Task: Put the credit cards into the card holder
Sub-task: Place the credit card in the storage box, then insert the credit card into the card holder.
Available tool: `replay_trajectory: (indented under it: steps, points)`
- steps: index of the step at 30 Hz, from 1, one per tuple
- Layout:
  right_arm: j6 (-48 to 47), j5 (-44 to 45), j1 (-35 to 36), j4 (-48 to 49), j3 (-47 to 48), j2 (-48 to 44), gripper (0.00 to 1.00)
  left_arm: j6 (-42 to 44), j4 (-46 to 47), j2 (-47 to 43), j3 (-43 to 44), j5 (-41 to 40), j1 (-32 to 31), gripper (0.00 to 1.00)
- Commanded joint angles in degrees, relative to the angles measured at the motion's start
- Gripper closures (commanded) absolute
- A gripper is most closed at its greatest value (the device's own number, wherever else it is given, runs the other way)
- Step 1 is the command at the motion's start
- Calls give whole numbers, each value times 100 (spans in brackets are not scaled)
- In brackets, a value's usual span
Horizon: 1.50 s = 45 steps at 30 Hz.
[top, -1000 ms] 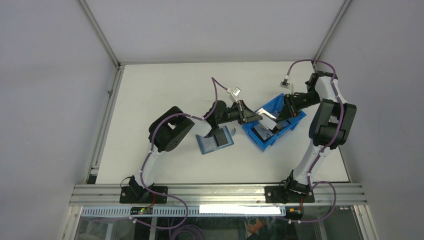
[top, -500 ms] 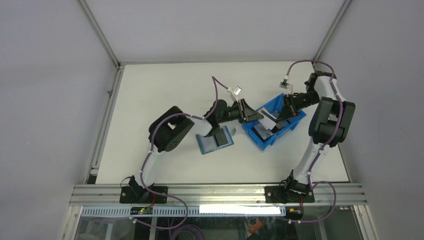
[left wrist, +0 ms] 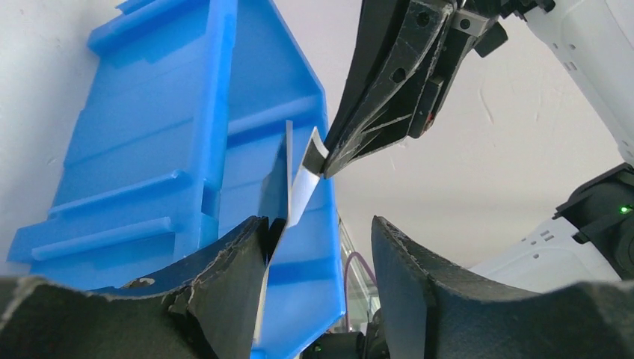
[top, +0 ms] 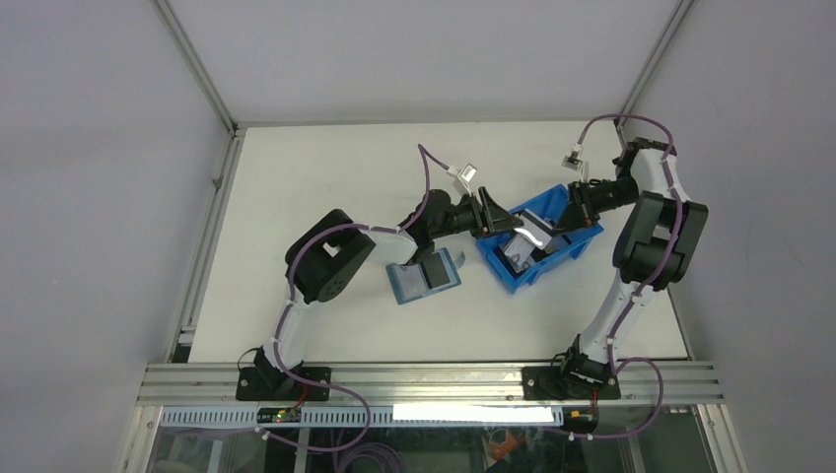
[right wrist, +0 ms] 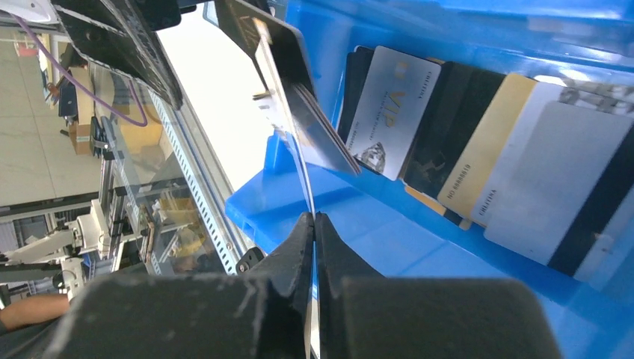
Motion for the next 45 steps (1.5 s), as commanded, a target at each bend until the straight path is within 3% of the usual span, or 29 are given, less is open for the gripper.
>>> replay_trajectory:
  steps: [1, 8, 15, 21, 32, 38, 39, 43, 44, 45]
  points:
    - [-198, -145, -180, -774, 225, -305, 100, 432, -861, -459, -42, -300, -13, 44]
    - [-176, -415, -188, -774, 109, -523, 100, 997, -1842, -920, 1, -567, -76, 42]
    - [-28, -725, -184, -747, 34, -703, 100, 1281, -2033, -1522, -392, -1085, -89, 38]
    - [105, -997, -81, -778, -73, -856, 100, 764, -1208, -1756, -823, -1061, -88, 37]
    - [820, -1920, 735, -781, -218, -1336, 100, -60, 398, -2048, -1636, -1313, -115, 33]
    - [944, -2025, 1038, -772, -329, -1555, 100, -247, 1116, -2009, -1544, -1254, -109, 47]
    - [944, -2038, 1052, -777, -359, -1590, 100, -262, 1125, -1998, -1486, -1169, -106, 53]
    - [938, -2038, 1082, -777, -426, -1667, 100, -478, 1454, -1872, -1343, -867, -77, 100]
    - [937, -2010, 1082, -773, -426, -1674, 100, -517, 1577, -1852, -1360, -827, -62, 100]
    - [939, -1955, 1082, -777, -414, -1685, 93, -519, 1687, -1865, -1405, -777, -40, 100]
